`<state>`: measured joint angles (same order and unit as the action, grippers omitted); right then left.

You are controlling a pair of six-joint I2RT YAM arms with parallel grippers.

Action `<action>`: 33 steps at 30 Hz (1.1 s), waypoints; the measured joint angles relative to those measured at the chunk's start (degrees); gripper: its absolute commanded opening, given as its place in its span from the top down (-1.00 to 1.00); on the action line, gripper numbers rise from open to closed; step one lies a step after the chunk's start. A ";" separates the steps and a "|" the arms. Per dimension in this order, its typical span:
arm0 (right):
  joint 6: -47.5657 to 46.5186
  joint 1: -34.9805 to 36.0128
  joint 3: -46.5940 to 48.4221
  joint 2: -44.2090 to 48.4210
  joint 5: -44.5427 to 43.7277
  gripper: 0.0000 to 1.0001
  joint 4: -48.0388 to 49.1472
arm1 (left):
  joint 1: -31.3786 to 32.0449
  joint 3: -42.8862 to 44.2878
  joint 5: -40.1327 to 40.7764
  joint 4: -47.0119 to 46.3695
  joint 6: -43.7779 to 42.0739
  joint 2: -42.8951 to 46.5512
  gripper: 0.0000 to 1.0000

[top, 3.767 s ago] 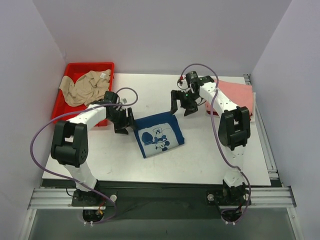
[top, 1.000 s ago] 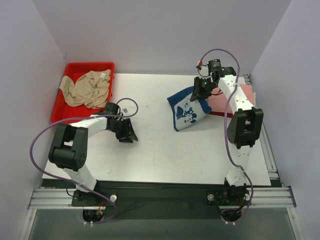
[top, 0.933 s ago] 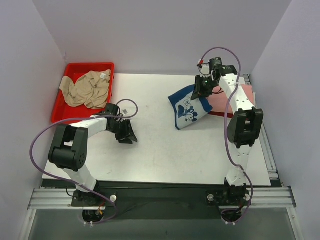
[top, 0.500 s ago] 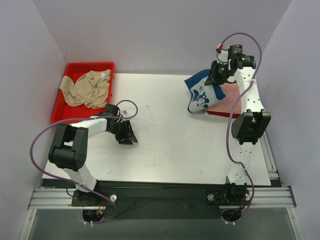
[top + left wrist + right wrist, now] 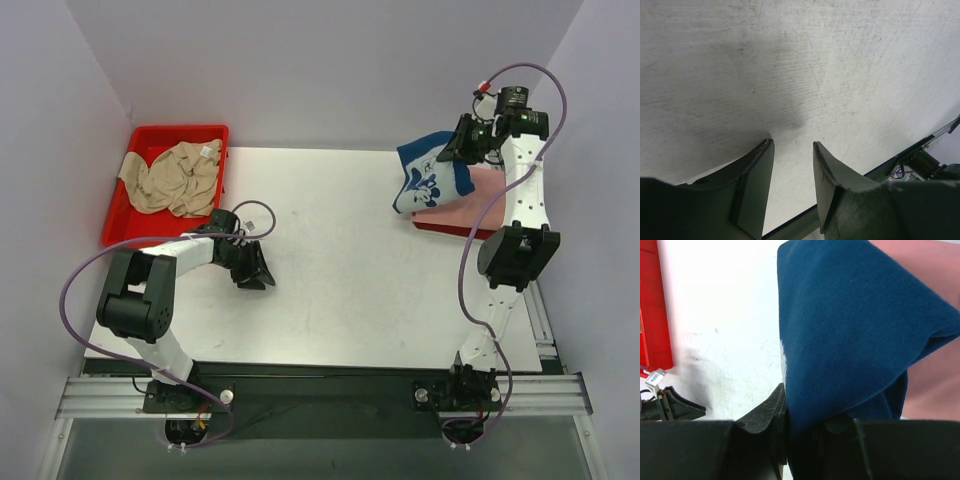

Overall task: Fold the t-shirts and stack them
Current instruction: Put the neatly folded tshirt into the corner of the board with the right arm

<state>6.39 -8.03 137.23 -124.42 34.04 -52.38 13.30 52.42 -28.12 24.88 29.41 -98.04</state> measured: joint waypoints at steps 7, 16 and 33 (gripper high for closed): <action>0.66 -2.97 -0.26 0.02 1.84 1.00 -0.17 | 0.00 0.00 0.00 0.00 0.00 0.00 0.04; -0.35 -4.74 -3.21 0.00 -0.33 1.00 -0.20 | 0.00 0.02 0.02 0.17 -0.02 0.04 0.04; -3.91 -5.16 -2.49 -8.41 -16.85 1.00 0.76 | 0.02 0.26 2.60 5.42 -0.35 3.13 0.05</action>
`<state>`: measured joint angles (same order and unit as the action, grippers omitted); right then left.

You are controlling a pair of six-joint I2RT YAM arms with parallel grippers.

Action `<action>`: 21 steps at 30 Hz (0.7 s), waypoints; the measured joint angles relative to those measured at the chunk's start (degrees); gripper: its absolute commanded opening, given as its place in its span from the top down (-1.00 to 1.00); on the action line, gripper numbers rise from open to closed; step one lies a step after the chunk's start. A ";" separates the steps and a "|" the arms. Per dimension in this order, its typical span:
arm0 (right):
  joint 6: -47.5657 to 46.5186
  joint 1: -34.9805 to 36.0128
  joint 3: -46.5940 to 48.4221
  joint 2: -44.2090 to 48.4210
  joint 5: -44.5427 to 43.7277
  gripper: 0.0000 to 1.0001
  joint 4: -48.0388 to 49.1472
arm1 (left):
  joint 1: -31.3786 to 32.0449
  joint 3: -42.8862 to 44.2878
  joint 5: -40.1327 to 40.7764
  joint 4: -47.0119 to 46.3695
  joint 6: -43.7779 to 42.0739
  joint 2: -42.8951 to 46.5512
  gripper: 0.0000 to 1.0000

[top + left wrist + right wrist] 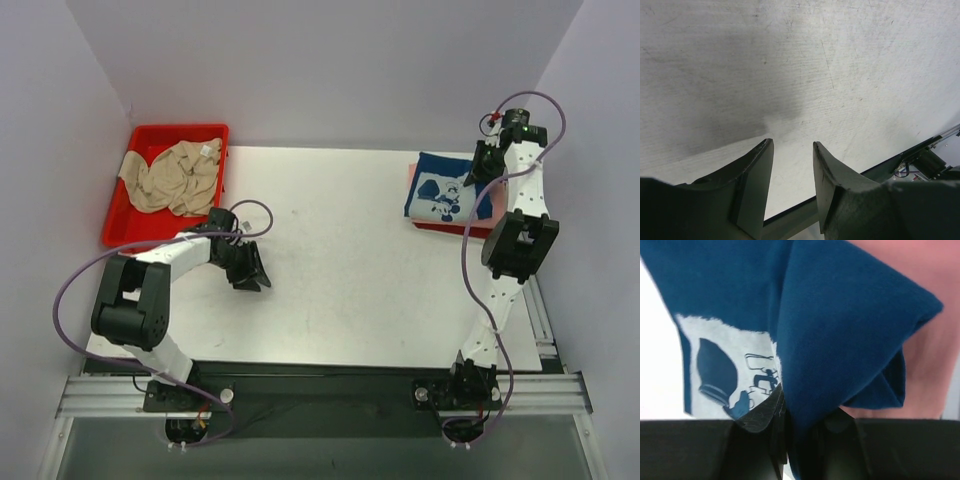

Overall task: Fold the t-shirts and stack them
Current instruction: Put the neatly folded tshirt into the corner of the board with the right arm

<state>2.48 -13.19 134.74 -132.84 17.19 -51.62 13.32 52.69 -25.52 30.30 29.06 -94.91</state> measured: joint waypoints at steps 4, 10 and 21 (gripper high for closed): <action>0.11 0.00 -0.02 -0.24 -4.39 0.78 1.68 | 0.00 0.20 0.48 0.79 0.02 1.27 0.04; 0.81 0.17 -2.75 -0.13 -11.37 -0.69 7.67 | 0.00 1.27 0.85 1.18 0.15 3.58 0.04; 3.52 2.60 -28.79 16.57 -21.66 -1.00 20.31 | 0.46 3.72 1.20 -0.22 0.04 8.70 0.04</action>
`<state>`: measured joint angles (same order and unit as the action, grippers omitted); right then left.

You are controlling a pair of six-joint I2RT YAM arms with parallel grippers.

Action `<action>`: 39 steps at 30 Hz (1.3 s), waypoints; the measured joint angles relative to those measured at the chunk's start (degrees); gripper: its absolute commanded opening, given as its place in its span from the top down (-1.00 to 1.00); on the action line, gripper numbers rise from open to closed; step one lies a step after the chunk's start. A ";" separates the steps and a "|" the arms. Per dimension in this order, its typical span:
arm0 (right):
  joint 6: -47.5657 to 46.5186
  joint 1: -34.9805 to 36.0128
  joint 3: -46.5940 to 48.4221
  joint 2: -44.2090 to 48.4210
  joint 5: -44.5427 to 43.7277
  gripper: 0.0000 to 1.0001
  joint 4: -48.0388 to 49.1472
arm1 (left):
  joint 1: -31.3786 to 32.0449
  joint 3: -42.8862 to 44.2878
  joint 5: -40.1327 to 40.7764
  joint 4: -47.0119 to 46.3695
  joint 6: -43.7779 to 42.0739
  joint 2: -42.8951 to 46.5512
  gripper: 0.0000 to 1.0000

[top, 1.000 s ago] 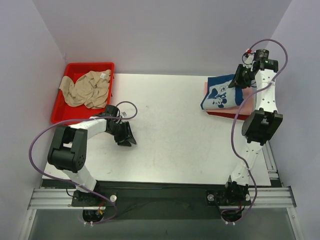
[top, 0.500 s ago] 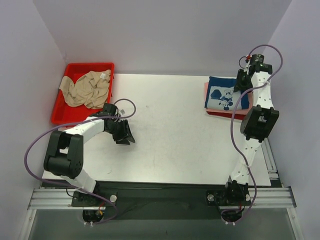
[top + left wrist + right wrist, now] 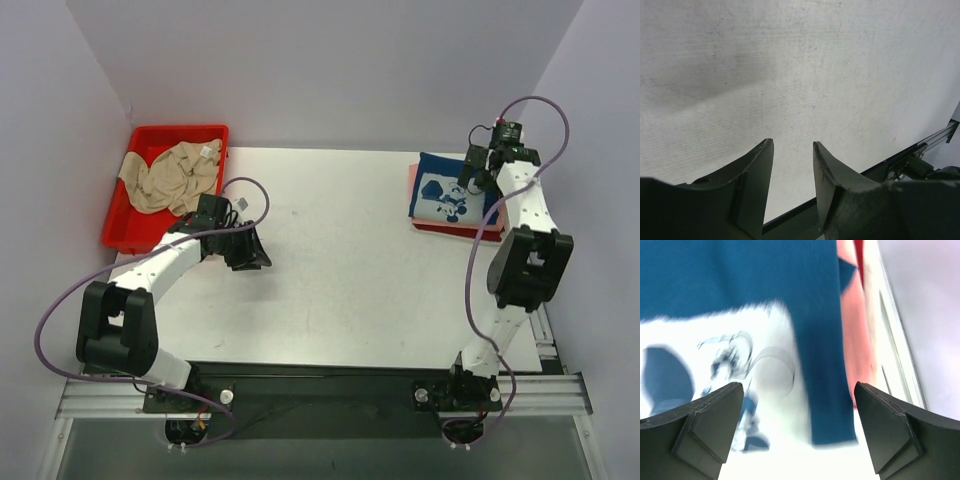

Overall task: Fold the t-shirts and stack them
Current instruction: Put the neatly folded tshirt into the corner of the board with the right arm

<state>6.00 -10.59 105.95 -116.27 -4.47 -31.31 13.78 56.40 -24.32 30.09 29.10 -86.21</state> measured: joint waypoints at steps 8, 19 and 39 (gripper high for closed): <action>1.92 7.15 -19.89 25.51 -1.31 -1.00 9.75 | 0.13 0.02 0.59 -2.73 0.24 3.74 0.04; 8.31 18.58 -48.61 43.74 10.58 -0.98 11.56 | 0.52 -0.35 4.11 -6.88 0.37 10.56 -0.05; 13.07 36.24 -55.69 46.51 12.00 -0.96 12.83 | 0.74 -4.61 10.10 -7.63 3.98 18.82 -0.03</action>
<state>19.07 25.65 50.26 -69.76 7.53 -18.48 14.52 51.79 -14.22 22.46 33.08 -67.40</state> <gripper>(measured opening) 0.983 0.515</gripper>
